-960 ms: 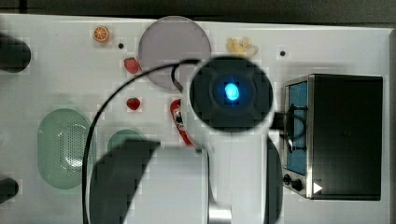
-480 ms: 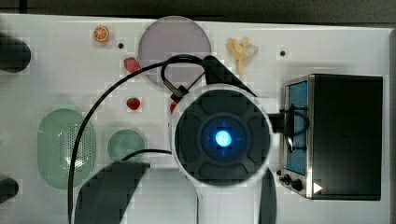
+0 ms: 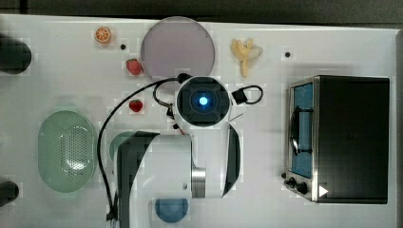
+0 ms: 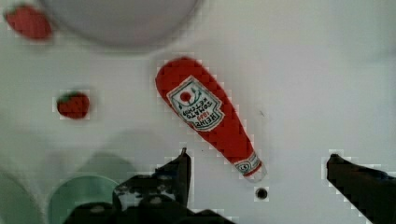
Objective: Pick Ketchup from the table and place it in strainer.
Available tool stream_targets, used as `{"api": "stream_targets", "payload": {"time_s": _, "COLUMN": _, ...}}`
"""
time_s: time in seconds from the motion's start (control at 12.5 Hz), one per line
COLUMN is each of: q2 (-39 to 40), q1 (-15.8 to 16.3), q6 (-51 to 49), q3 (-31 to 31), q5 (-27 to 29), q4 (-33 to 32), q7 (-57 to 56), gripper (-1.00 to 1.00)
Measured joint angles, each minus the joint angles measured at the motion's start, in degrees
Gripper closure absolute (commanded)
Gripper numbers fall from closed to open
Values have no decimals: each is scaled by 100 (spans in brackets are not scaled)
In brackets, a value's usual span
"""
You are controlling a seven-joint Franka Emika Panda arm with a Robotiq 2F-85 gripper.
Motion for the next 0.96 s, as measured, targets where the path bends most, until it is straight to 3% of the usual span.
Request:
{"api": "stream_targets", "payload": {"time_s": 0.48, "q2": 755, "q1": -26, "q6": 1944, "q3": 122, "q5": -9, "q4": -1052, "q7": -2227, "gripper": -100}}
{"api": "stream_targets", "payload": {"time_s": 0.96, "q2": 1717, "q1": 8, "q6": 2979, "q3": 227, "q5": -81, "q4": -1108, "q7": -2619, "gripper": -100}}
